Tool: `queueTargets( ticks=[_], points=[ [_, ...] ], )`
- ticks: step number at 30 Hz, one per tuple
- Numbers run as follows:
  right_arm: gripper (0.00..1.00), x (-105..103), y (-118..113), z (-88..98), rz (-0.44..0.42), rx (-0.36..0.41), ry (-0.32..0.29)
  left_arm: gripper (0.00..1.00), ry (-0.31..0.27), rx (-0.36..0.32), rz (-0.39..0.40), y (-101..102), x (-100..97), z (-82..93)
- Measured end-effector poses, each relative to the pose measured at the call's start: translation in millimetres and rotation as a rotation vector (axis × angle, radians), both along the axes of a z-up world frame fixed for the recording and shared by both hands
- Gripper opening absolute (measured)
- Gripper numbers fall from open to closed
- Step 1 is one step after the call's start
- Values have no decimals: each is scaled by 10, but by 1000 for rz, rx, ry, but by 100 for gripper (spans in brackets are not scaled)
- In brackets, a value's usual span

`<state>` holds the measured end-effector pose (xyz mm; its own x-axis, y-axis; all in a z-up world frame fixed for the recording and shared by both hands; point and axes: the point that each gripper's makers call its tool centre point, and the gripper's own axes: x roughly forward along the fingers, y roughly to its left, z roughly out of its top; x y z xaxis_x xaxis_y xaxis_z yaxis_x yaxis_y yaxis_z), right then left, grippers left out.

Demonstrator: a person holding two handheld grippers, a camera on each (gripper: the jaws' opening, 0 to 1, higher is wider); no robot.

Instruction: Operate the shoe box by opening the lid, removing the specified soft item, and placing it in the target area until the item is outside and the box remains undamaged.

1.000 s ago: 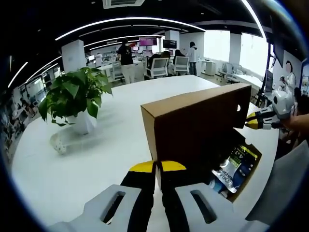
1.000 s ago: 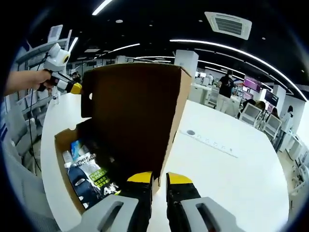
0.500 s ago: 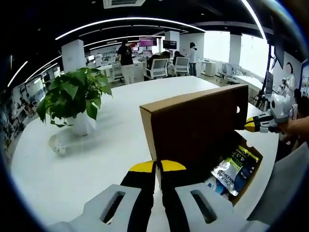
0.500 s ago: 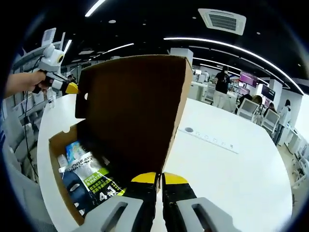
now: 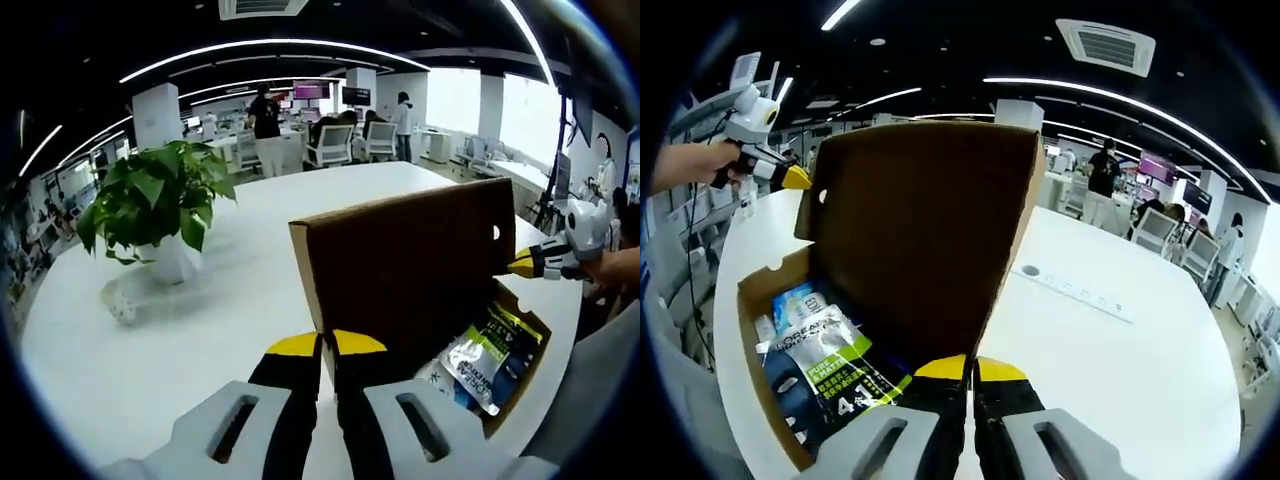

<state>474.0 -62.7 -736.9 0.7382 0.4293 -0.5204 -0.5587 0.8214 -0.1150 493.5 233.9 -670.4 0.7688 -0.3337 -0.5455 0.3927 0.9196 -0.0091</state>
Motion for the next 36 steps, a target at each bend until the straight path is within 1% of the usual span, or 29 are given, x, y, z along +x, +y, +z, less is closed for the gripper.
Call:
queueTargets(
  ticks=[3,7,9,18,26,30,34,36],
  points=[
    [0,5,-1,2,2,-4,2,2,4,3,4,-9,0,-27],
    [0,8,4,8,7,-11,1,3,25,13,6,-12,-36,-126],
    [0,15,7,8,8,-11,2,5,38,15,21,8,-56,-183],
    [0,35,9,8,12,-17,4,7,92,1,41,17,-165,-402],
    [0,55,4,16,10,-13,10,6,138,-14,40,-38,-227,-577],
    [0,68,0,19,9,-11,13,1,148,-11,48,-34,-227,-621],
    [0,93,1,23,7,-9,13,1,130,-9,51,-29,-210,-606],
    [0,110,3,19,5,-8,16,1,131,-14,53,-34,-213,-599]
  ],
)
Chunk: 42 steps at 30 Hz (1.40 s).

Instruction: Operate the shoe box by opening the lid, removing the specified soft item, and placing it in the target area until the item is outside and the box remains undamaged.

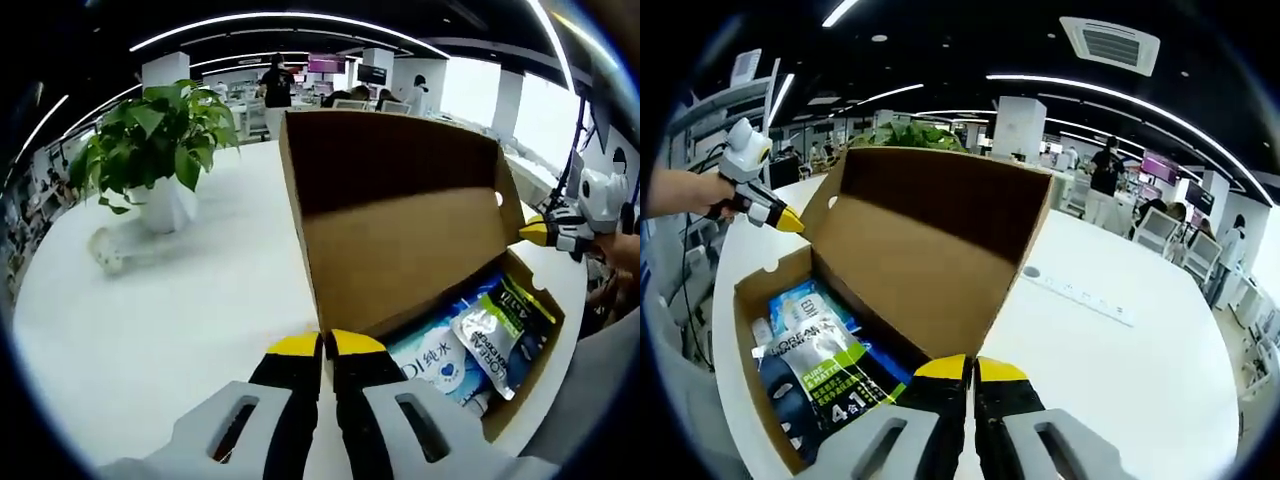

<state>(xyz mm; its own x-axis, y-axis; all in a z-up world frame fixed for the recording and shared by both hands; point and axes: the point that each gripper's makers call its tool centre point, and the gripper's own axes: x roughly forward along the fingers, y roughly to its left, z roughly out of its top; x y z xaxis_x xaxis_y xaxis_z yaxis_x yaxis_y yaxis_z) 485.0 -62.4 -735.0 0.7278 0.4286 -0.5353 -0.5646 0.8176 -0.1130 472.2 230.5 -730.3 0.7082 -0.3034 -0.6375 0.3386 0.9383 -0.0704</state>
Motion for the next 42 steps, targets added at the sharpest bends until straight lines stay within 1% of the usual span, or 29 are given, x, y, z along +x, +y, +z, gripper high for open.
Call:
queueTargets(
  ticks=[8,21,34,39,42],
  points=[
    [0,42,5,-10,5,-4,3,0,25,-23,14,11,3,6],
    [0,131,9,-27,4,-13,12,1,24,-23,25,24,96,-12],
    [0,238,17,-67,32,-73,20,1,40,-17,15,19,189,-40],
    [0,259,14,-91,33,-77,27,1,47,-8,8,18,214,-55],
    [0,286,20,-111,40,-92,29,1,54,-6,6,23,233,-66]
  ],
)
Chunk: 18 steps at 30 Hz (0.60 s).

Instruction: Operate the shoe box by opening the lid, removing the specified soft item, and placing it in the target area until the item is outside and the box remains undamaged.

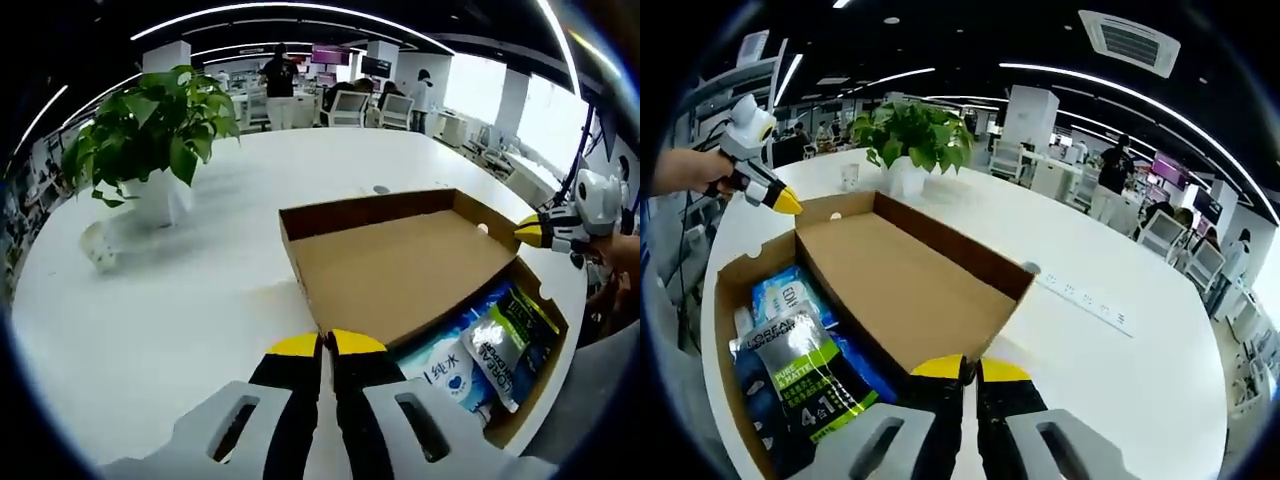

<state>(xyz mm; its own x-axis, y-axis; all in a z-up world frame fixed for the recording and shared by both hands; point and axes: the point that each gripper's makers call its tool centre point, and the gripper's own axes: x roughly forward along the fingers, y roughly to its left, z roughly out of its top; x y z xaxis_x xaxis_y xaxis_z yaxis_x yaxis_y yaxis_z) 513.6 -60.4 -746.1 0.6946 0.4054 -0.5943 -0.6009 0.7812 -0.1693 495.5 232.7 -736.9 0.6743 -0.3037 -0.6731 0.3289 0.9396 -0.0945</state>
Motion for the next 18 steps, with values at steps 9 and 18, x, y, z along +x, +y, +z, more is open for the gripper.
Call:
queueTargets(
  ticks=[9,18],
  points=[
    [0,29,-3,-37,10,-16,7,1,11,-6,9,1,26,-28],
    [0,72,20,-76,27,-38,13,1,24,-14,32,9,52,-63]
  ],
)
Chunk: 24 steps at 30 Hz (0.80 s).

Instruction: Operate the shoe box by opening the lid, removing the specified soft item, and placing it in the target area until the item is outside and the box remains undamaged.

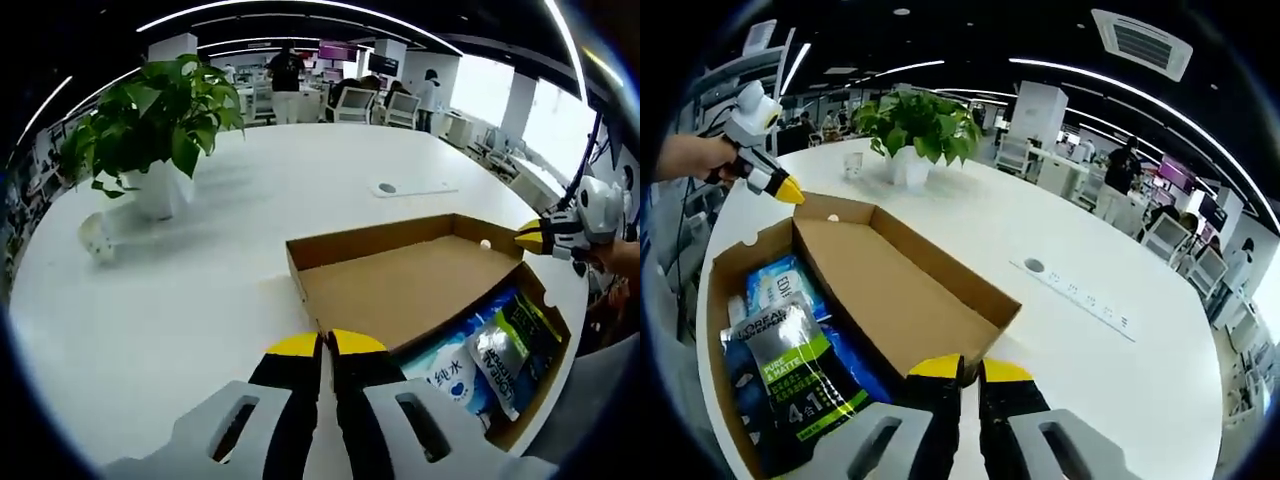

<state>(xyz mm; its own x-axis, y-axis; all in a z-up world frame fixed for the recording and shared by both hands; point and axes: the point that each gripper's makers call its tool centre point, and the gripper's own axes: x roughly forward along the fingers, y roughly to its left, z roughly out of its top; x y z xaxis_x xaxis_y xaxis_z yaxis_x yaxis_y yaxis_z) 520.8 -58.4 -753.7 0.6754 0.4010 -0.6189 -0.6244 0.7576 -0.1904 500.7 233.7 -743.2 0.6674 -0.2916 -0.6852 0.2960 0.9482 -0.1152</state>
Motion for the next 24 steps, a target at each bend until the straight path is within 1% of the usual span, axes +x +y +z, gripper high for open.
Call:
queueTargets(
  ticks=[7,15,19,22,24],
  points=[
    [0,18,9,-24,-1,0,9,1,5,-2,9,5,6,-18],
    [2,-12,13,-5,6,10,17,2,-4,19,1,0,-23,-1],
    [5,-53,11,-3,28,11,30,2,-7,40,-9,-2,-48,6],
    [11,-90,25,4,44,19,35,3,-13,54,-17,-8,-81,25],
    [15,-127,47,14,60,20,36,4,-15,51,-20,-14,-105,45]
  ],
)
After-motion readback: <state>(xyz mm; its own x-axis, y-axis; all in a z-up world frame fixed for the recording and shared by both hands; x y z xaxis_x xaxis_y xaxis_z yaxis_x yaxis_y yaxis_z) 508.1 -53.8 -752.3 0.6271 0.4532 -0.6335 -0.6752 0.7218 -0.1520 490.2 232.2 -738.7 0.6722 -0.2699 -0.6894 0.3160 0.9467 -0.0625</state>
